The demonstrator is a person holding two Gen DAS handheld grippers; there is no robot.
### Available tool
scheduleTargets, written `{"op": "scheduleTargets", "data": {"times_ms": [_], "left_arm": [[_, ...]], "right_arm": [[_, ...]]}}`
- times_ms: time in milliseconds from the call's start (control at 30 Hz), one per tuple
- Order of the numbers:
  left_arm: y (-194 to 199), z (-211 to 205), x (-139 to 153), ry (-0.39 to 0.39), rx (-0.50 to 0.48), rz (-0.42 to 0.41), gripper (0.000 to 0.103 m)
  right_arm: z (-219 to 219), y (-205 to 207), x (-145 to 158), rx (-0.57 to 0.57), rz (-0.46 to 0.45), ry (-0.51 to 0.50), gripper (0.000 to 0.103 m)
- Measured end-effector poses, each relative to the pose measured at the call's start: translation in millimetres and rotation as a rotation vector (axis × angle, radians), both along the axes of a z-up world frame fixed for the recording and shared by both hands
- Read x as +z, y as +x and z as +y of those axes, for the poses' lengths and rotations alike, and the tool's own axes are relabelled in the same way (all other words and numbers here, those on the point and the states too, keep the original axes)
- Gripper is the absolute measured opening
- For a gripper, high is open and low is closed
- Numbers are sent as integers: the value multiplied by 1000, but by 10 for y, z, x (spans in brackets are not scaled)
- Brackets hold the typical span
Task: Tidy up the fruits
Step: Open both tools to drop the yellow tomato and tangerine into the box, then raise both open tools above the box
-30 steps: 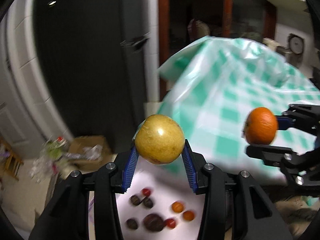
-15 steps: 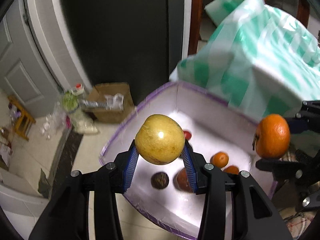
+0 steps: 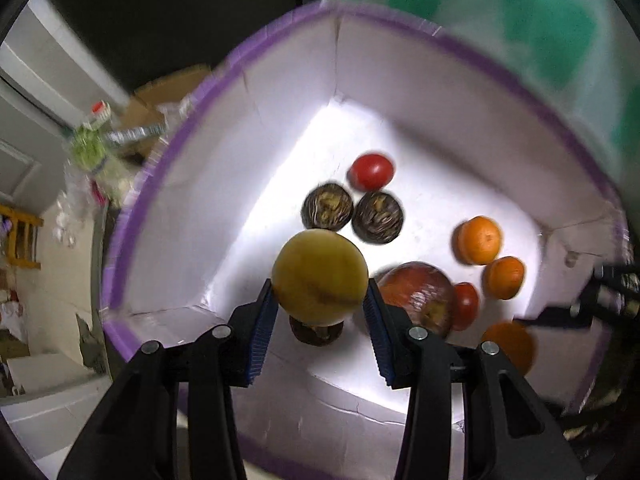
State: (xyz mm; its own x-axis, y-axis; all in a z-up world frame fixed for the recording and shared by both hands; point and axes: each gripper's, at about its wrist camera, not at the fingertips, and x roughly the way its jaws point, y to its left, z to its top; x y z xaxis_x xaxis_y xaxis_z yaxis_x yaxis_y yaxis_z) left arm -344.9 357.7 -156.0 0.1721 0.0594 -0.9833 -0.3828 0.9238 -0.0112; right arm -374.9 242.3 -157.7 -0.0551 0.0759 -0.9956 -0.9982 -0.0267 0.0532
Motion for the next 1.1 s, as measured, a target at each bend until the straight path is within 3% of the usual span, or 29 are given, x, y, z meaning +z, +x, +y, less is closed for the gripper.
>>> {"op": "scheduleTargets", "data": {"times_ms": [100,267,533,667,700,800,900,967,1033,1100], "left_arm": [[100,45,-148,-66,14,27,42],[174,45,-240,-82,12,59,42],[95,97,-349,-140,43,43,42],[4,93,-274,-127,59,29,42],[-26,110,-245,-136,70,14,42],[-147,162,-39,-190,122,-93,42],[-275,184,332,-162,174,-241,43],[-390,146,683,-106,224,-370,56],[-633,70,1149,1,288,-553,90],[-850,-23,1553,122,328,-689,92]], "right_arm": [[60,-180,-114,69,-35,-25,48],[143,-388,-162,122,-51,-15,50],[155,-274,-126,105,-43,8,51],[196,-299,-86,106,-45,26,51],[198,-268,-73,91,-25,32,55],[208,-169,34,46,2,51,60],[187,-34,354,-5,59,137,66],[140,75,617,-37,49,217,74],[66,243,910,-91,21,294,77],[-37,423,1274,-154,3,396,82]]}}
